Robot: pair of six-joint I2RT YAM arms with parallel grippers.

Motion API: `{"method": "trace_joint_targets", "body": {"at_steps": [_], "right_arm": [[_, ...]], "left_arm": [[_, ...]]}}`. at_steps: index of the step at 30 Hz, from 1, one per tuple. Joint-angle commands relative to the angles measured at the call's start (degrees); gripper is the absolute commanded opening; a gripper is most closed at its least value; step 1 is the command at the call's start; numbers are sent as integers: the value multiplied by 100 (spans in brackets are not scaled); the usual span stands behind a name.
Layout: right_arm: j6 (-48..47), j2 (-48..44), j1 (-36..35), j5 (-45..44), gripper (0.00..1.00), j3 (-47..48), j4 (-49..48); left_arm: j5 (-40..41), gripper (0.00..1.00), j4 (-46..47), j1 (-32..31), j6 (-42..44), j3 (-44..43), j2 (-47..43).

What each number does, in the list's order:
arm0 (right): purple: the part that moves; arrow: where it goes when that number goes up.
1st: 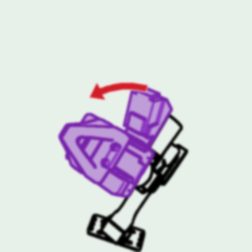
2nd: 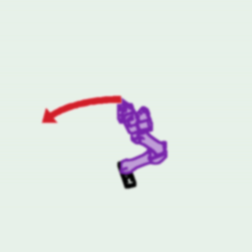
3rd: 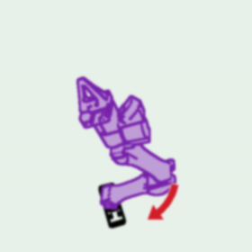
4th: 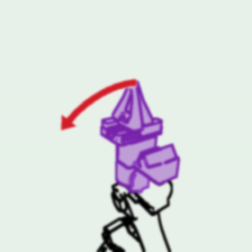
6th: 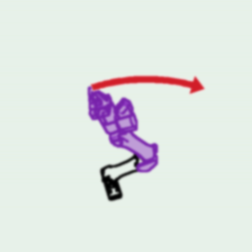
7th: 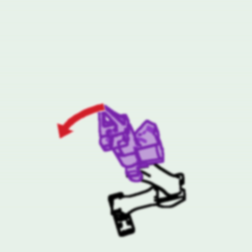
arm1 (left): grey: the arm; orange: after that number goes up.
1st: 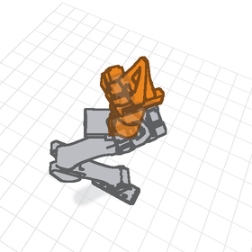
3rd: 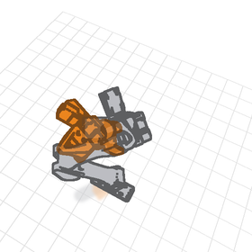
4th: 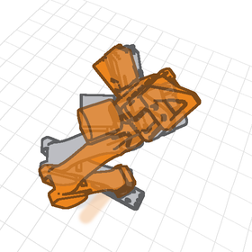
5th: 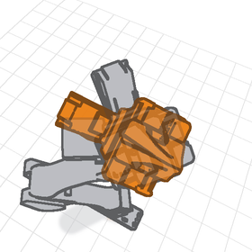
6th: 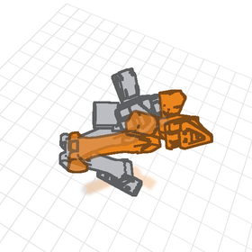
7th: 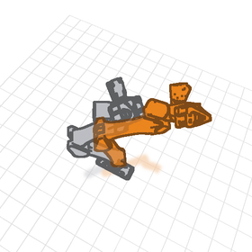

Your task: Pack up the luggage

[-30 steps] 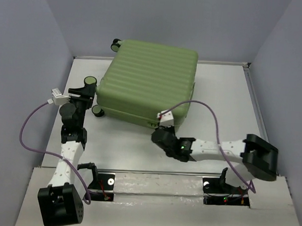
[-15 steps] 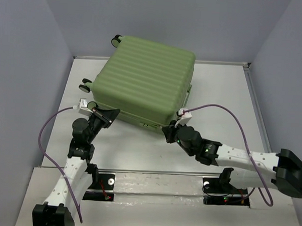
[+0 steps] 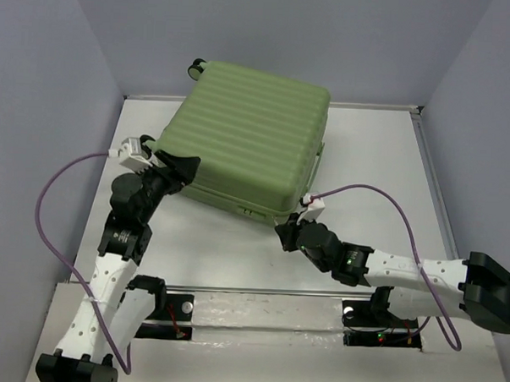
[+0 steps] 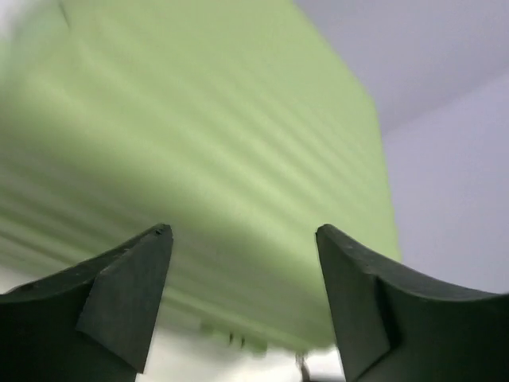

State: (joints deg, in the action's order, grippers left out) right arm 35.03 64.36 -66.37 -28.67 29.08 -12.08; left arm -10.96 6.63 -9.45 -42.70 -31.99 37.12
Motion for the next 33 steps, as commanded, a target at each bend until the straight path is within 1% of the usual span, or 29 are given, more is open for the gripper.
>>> {"method": "trace_joint_targets", "body": {"at_steps": [1,2,3,4,7,12,15,19,20,25,29,33], "right_arm": [[216,-256,-140,-16,7,-87,-181],[207,-292,-140,-8,7,-95,-172],[198,-318,-140,1,7,-96,-155],[180,-336,-140,45,7,-96,-129],[145,-389,-140,133,7,-104,-67],[66,-406,-140,133,7,-122,-67],[22,-389,-140,151,7,-113,-84],[13,-424,-140,203,7,-148,-146],[4,-433,-140,203,7,-166,-155],[-22,-451,-140,221,7,-131,-172],[-66,-354,-192,238,7,-122,-278],[-66,-257,-245,256,7,-122,-348]], "left_arm": [[238,90,-936,811,895,-1308,802],[-653,92,-814,1536,616,-1327,970],[-1001,92,-708,1543,614,-1310,1146],[-1283,93,-359,2082,283,-1284,1505],[-1610,95,-5,2561,-114,-1336,2051],[-1260,99,197,2668,-291,-1407,2369],[-1198,99,268,2686,-353,-1573,2684],[-1180,99,408,2729,-467,-1714,3010],[-1189,99,592,2738,-520,-1706,3063],[-1329,99,927,2747,-827,-1697,3511],[-1426,99,1488,2773,-1240,-1539,3670],[-1374,99,1736,2773,-1469,-1530,3732]]}}
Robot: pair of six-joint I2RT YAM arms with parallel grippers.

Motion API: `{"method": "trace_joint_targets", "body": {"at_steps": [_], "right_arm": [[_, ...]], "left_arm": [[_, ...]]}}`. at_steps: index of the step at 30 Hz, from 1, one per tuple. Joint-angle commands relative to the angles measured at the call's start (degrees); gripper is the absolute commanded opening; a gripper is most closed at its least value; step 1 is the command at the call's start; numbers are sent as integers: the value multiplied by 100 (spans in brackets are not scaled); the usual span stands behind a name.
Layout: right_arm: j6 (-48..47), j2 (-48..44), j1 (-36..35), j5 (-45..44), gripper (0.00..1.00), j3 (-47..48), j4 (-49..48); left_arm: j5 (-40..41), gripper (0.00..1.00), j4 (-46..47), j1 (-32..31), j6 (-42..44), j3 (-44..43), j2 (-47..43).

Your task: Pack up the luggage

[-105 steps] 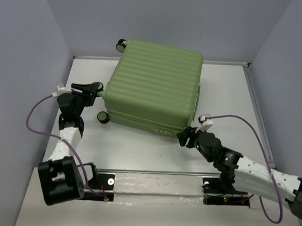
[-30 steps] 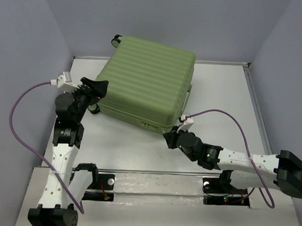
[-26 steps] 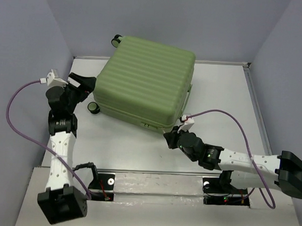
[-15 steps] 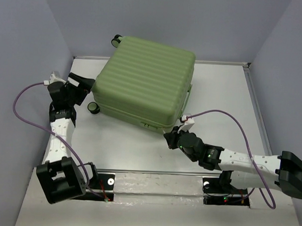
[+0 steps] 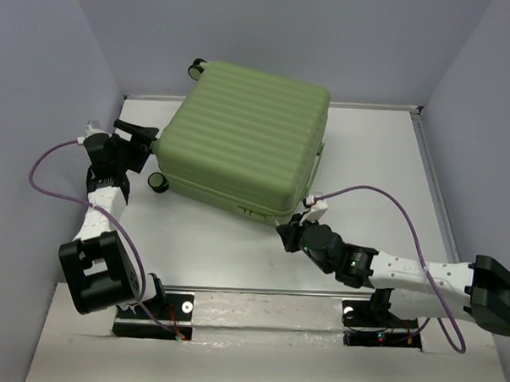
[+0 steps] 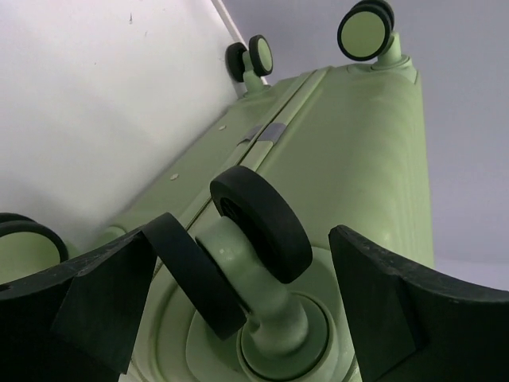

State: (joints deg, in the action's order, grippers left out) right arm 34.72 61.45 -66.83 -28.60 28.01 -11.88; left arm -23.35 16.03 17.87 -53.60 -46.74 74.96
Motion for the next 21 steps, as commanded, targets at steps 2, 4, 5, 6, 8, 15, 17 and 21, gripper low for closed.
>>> {"method": "trace_joint_targets", "body": {"at_steps": [2,4,5,6,8,15,17,21], "right_arm": [[-27,69,-199,250,7,-24,-394],[-18,112,-251,241,7,-32,-403],[-18,130,-252,241,7,-41,-412],[-9,148,-252,223,7,-41,-429],[-9,174,-252,223,7,-32,-438],[-44,314,-252,188,7,-15,-482],[-71,367,-252,179,7,3,-534],[-105,587,-427,118,7,108,-692]], "left_arm": [[-134,99,875,41,-484,-81,1],[-196,99,919,41,-554,-116,115],[-222,99,911,50,-642,-151,176],[-309,99,919,50,-686,-229,308],[-380,98,919,59,-748,-318,423],[-486,79,1183,59,-1099,-371,643],[-468,57,1332,59,-1152,-309,643],[-494,7,1482,59,-1152,-230,634]]}}
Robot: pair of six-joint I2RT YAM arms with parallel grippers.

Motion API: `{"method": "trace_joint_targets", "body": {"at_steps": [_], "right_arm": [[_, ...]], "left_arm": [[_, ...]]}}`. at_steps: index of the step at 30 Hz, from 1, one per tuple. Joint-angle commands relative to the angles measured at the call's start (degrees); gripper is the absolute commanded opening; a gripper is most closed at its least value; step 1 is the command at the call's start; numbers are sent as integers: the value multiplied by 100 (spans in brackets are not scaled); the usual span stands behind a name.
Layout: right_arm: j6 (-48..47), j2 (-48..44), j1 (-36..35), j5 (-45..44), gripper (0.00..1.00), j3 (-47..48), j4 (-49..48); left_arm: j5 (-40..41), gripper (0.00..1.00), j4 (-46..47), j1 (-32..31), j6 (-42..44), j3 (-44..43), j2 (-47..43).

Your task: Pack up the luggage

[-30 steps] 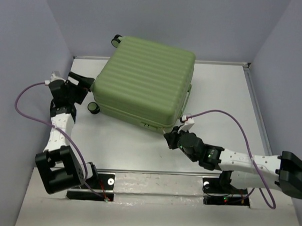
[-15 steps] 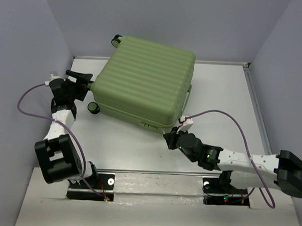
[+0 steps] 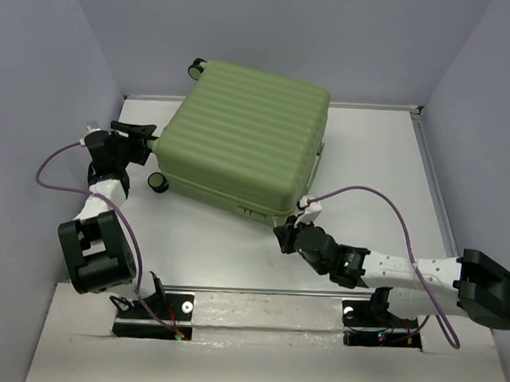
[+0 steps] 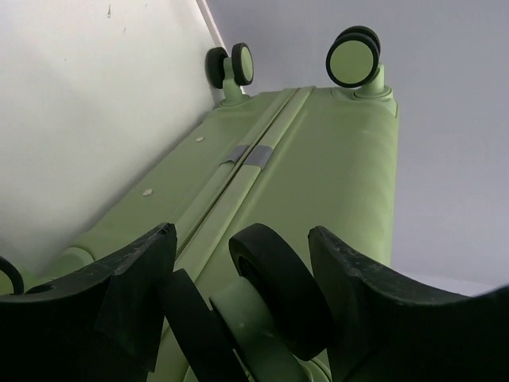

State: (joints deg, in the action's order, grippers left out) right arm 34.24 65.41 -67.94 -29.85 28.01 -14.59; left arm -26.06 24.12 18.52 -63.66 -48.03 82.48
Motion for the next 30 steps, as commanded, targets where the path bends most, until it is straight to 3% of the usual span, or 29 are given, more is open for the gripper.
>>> {"method": "trace_joint_targets", "body": {"at_steps": [1,8,13,18,22,24,26,28,30], "right_arm": [[-66,322,-412,208,7,187,-509],[-233,1298,-843,-469,7,855,-922],[-672,2387,-967,-505,7,2005,-1623],[-980,3555,-1019,66,7,2937,-2275],[-1340,4295,-1019,557,7,3735,-2994],[-1568,4550,-1019,725,7,3843,-3390],[-1744,4849,-1019,1136,7,3756,-4383],[-1824,4973,-1019,1428,7,3817,-4439],[-1850,5113,-1019,1841,7,3896,-4289]], "left_arm": [[-224,6,690,-7,-129,-101,-127],[-320,6,1094,-77,-85,179,-381],[-268,6,1200,-630,20,434,-706],[-618,6,1244,-833,81,733,-1128],[-856,6,771,-780,389,935,-1803],[-1135,6,578,-623,599,919,-1998],[-1208,6,-78,-473,871,674,-2227],[-1339,6,-616,-490,1355,401,-2262],[-1637,6,-409,-499,1103,610,-2507]]}}
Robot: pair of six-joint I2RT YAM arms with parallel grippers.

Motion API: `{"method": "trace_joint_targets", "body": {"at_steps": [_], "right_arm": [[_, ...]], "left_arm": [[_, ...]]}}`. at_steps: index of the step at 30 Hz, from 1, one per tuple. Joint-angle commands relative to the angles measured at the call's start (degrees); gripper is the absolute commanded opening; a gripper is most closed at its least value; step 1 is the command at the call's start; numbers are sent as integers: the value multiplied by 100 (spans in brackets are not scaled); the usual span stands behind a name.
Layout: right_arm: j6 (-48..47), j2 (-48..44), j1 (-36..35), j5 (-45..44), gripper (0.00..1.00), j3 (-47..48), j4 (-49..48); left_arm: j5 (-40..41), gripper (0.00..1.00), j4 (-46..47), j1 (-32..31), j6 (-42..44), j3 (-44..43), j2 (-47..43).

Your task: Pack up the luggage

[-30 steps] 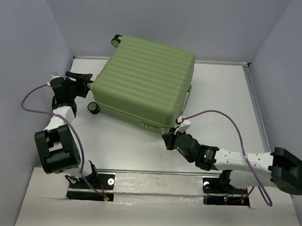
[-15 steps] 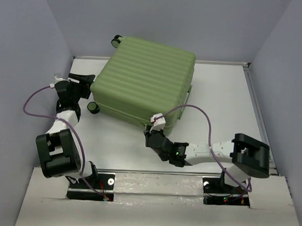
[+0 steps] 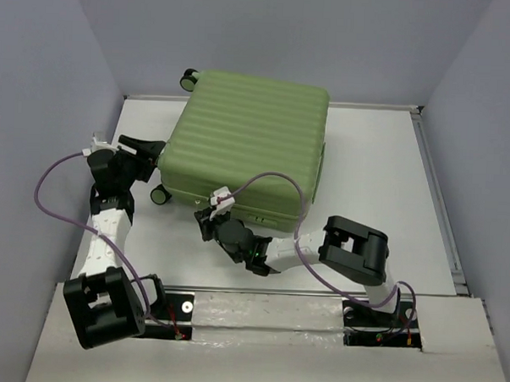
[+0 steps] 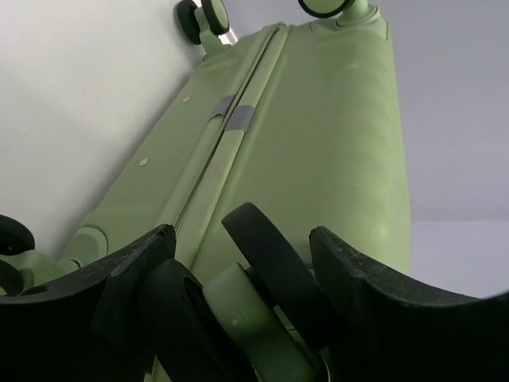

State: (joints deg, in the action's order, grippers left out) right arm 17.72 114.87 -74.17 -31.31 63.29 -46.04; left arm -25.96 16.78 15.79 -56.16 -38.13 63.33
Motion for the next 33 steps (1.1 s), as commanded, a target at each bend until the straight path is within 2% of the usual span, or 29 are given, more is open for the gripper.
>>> {"method": "trace_joint_targets", "body": {"at_steps": [1,2,6,10,12,16,17,18,19,21,22,23,24,26,27,29,30,31,32,33], "right_arm": [[-190,211,-396,2128,7,264,-1405],[-120,229,-396,2181,7,167,-1625],[179,98,-396,2383,7,-281,-1759],[610,-664,-396,3226,7,-1290,-2251],[776,-1296,-449,3570,7,-1880,-2033],[944,-2395,-651,3685,8,-2539,-543],[1031,-2608,-651,3650,13,-2654,-242],[1215,-2827,-651,3580,24,-2829,118],[1321,-3056,-651,3405,51,-2865,1114],[1593,-3826,-651,2793,77,-2901,2147],[1673,-4127,-651,2614,81,-2901,2639],[1717,-4435,-651,2412,84,-2884,3575],[1813,-5082,-651,2001,87,-2762,3993],[1841,-5771,-651,1516,88,-2629,5046],[1849,-6122,-651,818,88,-2550,5305],[1675,-7028,-399,-229,76,-2234,5918],[1604,-7231,-231,-522,63,-2050,6123],[1490,-7511,145,-786,13,-1666,6368],[1098,-7584,375,-1041,7,-1479,6388],[1094,-7593,629,-1122,7,-1286,6406]], "left_arm": [[-1623,6,274,-226,430,-336,-681],[-1606,6,21,-234,518,-275,-856],[-1816,6,-17,-296,405,42,-1261],[-1669,6,-174,-901,378,218,-1674],[-1205,6,-411,-1507,439,402,-2043],[-561,6,-447,-2342,185,1112,-2859],[-421,6,-482,-2457,185,1202,-2992],[-280,6,-526,-2545,193,1281,-3106],[-52,6,-604,-2668,280,1334,-3212],[177,6,-798,-2678,421,1404,-3432],[205,6,-807,-2686,474,1440,-3467],[240,6,-816,-2687,605,1457,-3485],[301,6,-816,-2695,659,1484,-3468],[328,6,-755,-2722,790,1519,-3415],[345,6,-729,-2730,826,1571,-3406],[389,6,-659,-2792,940,1642,-3432],[389,6,-632,-2818,975,1668,-3459],[389,6,-623,-2836,1019,1686,-3476],[381,6,-614,-2880,1098,1747,-3485],[372,6,-605,-2897,1125,1774,-3520]]}}
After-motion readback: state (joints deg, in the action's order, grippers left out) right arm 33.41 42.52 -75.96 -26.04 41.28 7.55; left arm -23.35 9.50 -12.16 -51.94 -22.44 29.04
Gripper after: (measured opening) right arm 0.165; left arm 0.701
